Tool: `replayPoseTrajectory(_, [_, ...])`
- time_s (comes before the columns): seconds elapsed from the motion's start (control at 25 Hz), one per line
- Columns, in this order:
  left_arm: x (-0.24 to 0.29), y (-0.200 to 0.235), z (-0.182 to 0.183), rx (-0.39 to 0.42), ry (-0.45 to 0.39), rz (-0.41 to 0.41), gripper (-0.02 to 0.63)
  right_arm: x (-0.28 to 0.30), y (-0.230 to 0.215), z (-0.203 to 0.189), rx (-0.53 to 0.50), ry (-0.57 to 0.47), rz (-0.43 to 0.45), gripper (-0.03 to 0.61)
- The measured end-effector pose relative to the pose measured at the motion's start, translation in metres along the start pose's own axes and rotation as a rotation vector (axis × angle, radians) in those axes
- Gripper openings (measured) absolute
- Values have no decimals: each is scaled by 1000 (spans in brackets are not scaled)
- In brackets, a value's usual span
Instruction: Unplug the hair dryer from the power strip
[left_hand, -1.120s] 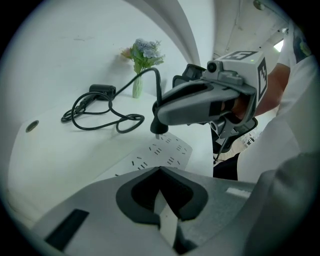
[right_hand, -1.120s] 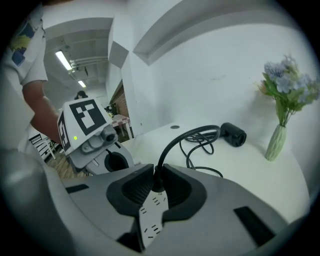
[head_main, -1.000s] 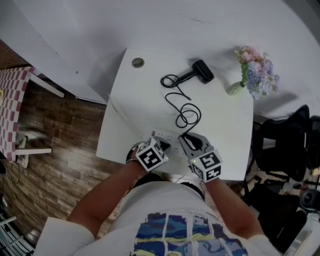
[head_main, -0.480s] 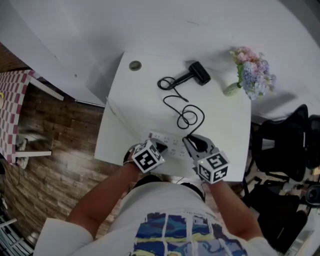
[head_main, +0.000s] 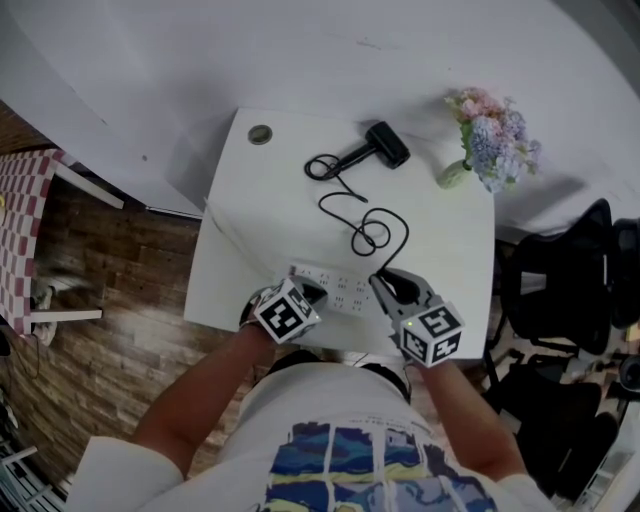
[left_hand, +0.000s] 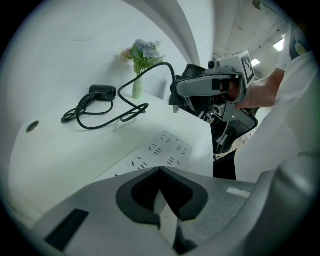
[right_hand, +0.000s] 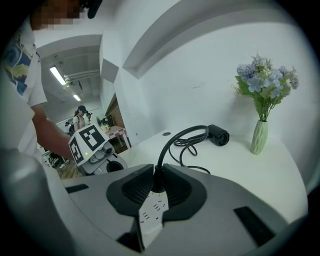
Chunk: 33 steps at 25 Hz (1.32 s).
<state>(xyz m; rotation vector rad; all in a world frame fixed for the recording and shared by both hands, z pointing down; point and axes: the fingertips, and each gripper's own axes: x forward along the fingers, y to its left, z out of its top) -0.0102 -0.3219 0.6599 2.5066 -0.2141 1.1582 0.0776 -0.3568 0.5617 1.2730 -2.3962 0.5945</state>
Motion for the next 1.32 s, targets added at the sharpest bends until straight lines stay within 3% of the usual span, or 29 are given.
replayPoseTrajectory(1.32, [-1,-3,-1,18,-9,14,2,-7,5,-8,7,-1,-21,52])
